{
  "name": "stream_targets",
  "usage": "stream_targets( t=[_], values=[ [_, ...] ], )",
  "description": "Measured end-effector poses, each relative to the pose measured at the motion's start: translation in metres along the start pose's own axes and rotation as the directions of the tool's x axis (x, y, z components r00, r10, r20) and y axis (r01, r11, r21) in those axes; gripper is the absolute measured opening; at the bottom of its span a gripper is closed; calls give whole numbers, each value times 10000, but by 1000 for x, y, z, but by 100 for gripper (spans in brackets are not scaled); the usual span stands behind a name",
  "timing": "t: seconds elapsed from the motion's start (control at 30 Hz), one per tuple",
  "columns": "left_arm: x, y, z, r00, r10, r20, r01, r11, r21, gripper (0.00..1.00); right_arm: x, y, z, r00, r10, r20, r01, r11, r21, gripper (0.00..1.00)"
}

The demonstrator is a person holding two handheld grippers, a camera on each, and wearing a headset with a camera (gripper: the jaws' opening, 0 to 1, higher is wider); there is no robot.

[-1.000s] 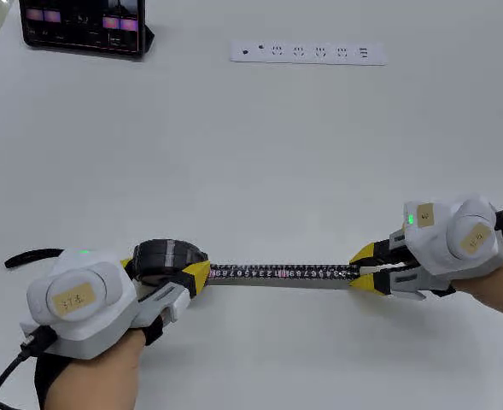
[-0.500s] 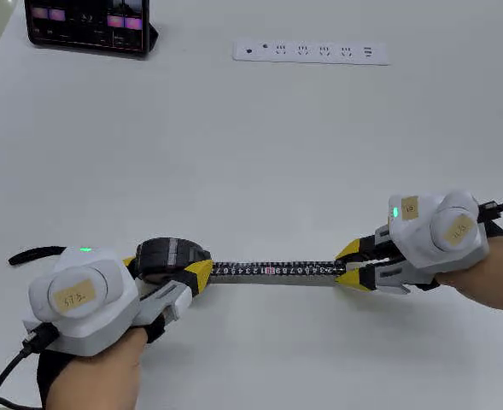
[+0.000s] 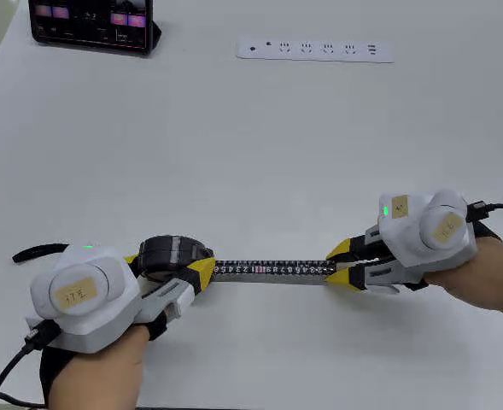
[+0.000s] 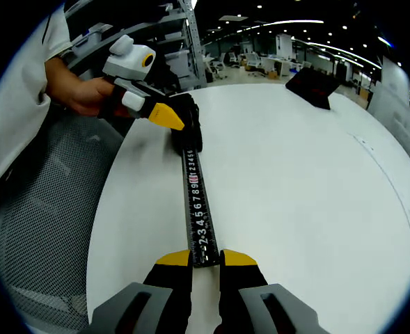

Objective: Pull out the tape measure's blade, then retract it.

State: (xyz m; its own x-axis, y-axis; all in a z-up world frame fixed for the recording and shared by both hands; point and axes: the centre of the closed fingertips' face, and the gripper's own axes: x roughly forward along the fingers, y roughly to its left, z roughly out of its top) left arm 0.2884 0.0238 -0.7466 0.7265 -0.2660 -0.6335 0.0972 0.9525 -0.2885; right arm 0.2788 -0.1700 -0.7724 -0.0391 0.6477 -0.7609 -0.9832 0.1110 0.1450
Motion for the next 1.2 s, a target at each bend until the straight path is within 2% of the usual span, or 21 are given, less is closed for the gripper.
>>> stream_targets(
  t=[0.63,1.0,1.2],
  values=[
    [-1,0,0,9999,-153,25,153,9998,-112,55,19,3,21,9992,255,307,-255,9997,-11,11],
    [-1,0,0,9997,-255,51,256,9995,-168,55,33,8,38,9974,463,545,-458,9989,-115,11],
    [-1,1,0,9996,-286,46,287,9994,-192,55,40,9,45,9970,571,518,-560,9982,-219,11]
  ],
)
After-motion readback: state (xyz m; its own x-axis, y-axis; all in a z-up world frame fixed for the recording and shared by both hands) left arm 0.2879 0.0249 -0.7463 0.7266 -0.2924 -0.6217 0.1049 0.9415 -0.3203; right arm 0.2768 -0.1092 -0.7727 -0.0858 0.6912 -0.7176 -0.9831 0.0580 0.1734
